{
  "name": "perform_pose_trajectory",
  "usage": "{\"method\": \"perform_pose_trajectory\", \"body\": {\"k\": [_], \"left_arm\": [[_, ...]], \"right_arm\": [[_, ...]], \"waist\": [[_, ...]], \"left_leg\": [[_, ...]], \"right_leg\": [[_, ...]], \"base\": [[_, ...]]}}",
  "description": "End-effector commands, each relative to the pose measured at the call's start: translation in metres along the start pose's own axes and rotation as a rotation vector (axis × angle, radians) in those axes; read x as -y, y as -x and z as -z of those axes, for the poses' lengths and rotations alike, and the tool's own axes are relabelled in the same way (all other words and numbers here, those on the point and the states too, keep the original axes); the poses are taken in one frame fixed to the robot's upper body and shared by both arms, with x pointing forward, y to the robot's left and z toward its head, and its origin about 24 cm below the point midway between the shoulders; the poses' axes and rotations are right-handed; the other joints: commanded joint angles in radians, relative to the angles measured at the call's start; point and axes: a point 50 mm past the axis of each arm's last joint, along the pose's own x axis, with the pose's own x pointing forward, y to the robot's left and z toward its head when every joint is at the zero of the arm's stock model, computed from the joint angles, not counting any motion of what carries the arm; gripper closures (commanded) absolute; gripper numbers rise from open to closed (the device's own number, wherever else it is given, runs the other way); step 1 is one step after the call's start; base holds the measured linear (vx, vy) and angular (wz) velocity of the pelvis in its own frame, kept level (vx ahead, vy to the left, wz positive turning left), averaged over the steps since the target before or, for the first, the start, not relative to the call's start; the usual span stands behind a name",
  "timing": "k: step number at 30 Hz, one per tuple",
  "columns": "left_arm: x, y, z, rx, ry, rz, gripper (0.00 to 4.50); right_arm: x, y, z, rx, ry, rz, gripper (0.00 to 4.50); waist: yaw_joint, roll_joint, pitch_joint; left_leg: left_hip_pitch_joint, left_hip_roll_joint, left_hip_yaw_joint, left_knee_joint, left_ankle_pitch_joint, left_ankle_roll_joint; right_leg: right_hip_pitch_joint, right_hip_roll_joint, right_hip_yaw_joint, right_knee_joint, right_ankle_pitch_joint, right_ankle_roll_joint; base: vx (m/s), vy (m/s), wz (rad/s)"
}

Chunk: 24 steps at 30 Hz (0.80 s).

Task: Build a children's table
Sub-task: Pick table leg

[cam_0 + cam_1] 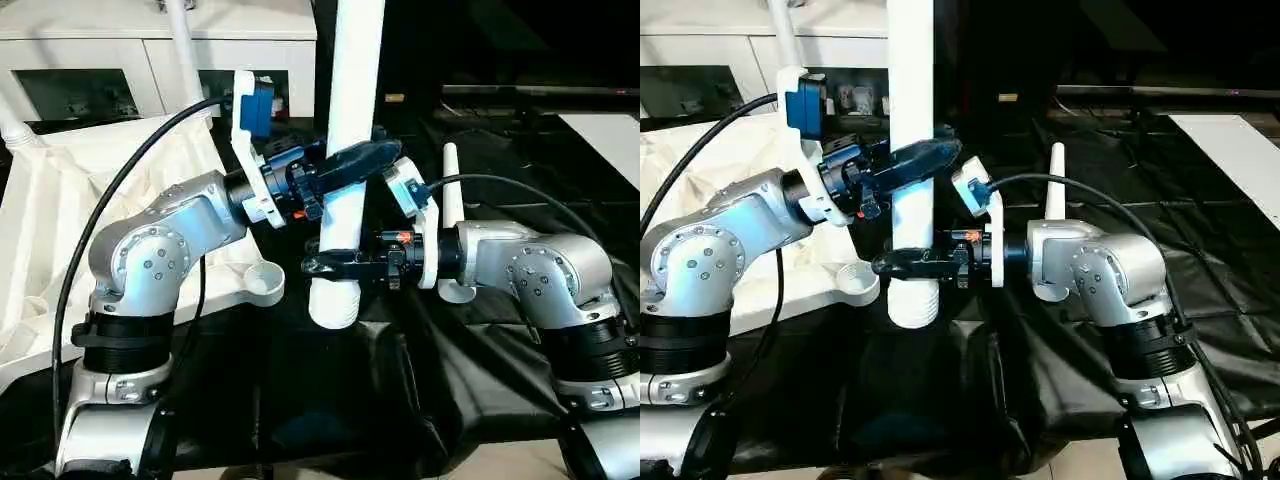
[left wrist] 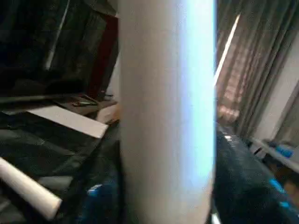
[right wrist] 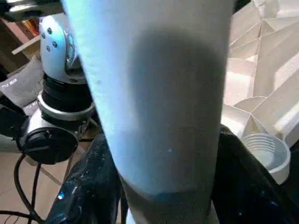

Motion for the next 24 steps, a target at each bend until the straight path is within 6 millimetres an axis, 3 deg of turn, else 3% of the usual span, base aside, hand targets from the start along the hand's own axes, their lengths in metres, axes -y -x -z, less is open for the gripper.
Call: {"method": "perform_pose_trajectory", "body": {"k": [1, 5, 6, 12, 22, 24], "left_arm": [[0.011, -0.006, -0.011, 0.037, 0.001, 0.086, 1.77], [0.009, -0.005, -0.019, 0.078, 0.026, 0.074, 1.51], [0.010, -0.004, -0.020, 0.079, 0.020, 0.080, 1.21], [0.002, -0.002, -0.024, 0.099, -0.010, -0.003, 0.88], [-0.011, 0.004, -0.032, 0.213, 0.074, -0.069, 0.85], [-0.015, 0.006, -0.032, 0.244, 0.112, -0.079, 0.85]], "right_arm": [[0.005, 0.005, 0.002, -0.010, -0.013, 0.046, 2.48], [0.004, 0.006, 0.003, -0.010, -0.010, 0.043, 2.52], [0.003, 0.006, 0.003, -0.010, -0.009, 0.040, 2.56], [0.003, 0.007, 0.004, -0.009, -0.004, 0.038, 2.57], [0.001, 0.009, 0.002, 0.005, 0.004, 0.030, 2.62], [0.000, 0.009, 0.001, 0.014, 0.006, 0.027, 2.62]], "waist": [[0.004, 0.000, -0.090], [0.004, 0.002, -0.090], [0.004, 0.001, -0.090], [0.004, 0.001, -0.090], [0.005, 0.000, -0.091], [0.006, 0.005, -0.092]], "left_leg": [[0.025, 0.032, -0.008, -0.072, -0.197, -0.041], [0.023, 0.032, -0.010, -0.072, -0.197, -0.040], [0.023, 0.032, -0.009, -0.072, -0.197, -0.039], [0.024, 0.033, -0.010, -0.074, -0.207, -0.041], [0.022, 0.029, -0.009, -0.070, -0.191, -0.037], [0.023, 0.029, -0.010, -0.069, -0.195, -0.037]], "right_leg": [[0.051, -0.039, 0.030, -0.069, -0.241, -0.205], [0.053, -0.039, 0.029, -0.067, -0.229, -0.209], [0.053, -0.039, 0.029, -0.068, -0.229, -0.209], [0.053, -0.039, 0.030, -0.070, -0.246, -0.196], [0.056, -0.038, 0.028, -0.069, -0.221, -0.202], [0.055, -0.038, 0.029, -0.069, -0.224, -0.202]], "base": [[0.000, 0.000, 0.00], [0.000, 0.000, 0.00], [0.000, 0.000, 0.00], [0.000, 0.000, 0.00], [0.000, 0.000, 0.00], [0.000, 0.000, 0.00]]}}
